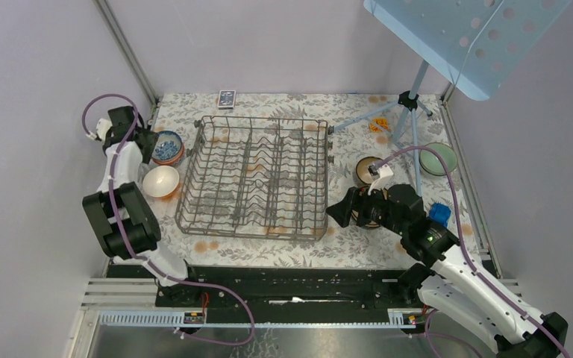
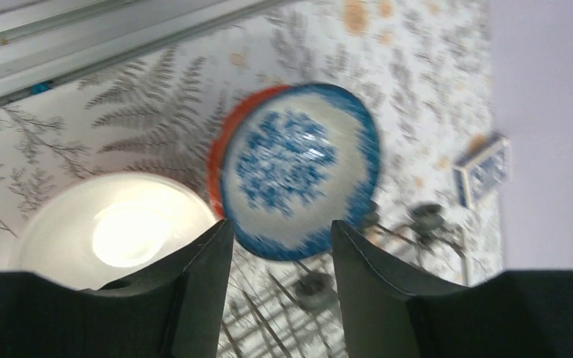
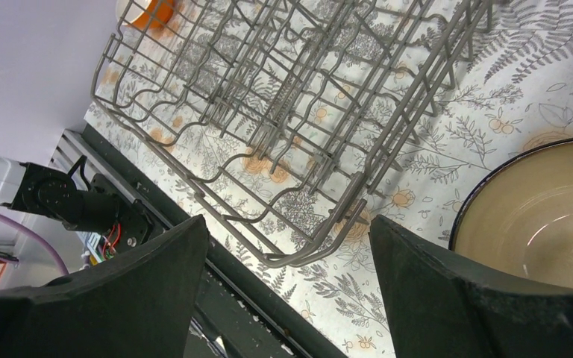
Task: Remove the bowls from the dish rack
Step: Place the bowl with the bowl, then reset both arms
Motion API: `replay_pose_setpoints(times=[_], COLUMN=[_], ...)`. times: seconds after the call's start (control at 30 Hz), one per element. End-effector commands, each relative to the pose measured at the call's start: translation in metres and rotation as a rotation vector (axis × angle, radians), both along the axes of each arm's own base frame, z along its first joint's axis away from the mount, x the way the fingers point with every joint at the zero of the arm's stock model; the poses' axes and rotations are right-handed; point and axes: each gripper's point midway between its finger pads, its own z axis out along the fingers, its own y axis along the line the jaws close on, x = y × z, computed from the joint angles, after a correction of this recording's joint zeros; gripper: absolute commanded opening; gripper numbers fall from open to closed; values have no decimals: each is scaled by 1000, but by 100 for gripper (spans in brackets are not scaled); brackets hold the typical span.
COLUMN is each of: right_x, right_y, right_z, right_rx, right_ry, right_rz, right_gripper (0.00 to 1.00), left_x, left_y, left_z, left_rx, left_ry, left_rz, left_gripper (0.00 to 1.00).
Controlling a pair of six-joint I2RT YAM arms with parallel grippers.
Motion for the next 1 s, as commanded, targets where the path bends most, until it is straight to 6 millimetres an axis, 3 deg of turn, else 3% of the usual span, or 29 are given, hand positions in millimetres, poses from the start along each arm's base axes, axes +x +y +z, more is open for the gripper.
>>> replay_pose_setpoints(times=[0.0,0.07,0.17,0.3,0.37,0.47,0.73,0.87,0.97], right_x=[8,9,11,15,16,22,40,55,61], right_y=[-5,-5,-9,-15,-19,-31,-78,-99,-97], right_z=[14,16,21,39,48,54,72,75,76], right_rx=[5,-1,-18,-17,-27,-75,-205,-145,-101], right_ry=[-74,-80,-96,-141,-162,-197,-271,-235,-250], right_rz=[-39,-40,-57,-88,-98,-147,-370,-590,-618], right_gripper=[87,87,88,89,89,92,100,100,100], left_x=[11,14,15,-6,-20,-39,-84,-105,-114], left_y=[-32,-56,-115,-171,-188,-201,-230,-250,-265], left_z=[81,98,122,152,169,178,138,120,111], left_rx=[100,108,135,292,367,477,577,637,620], left_ry=[-191,-258,-366,-414,-441,-435,-267,-232,-227], left_rz=[-72,-139,-303,-451,-508,-568,-762,-841,-896], left_gripper=[58,62,69,81,84,97,99,99,99])
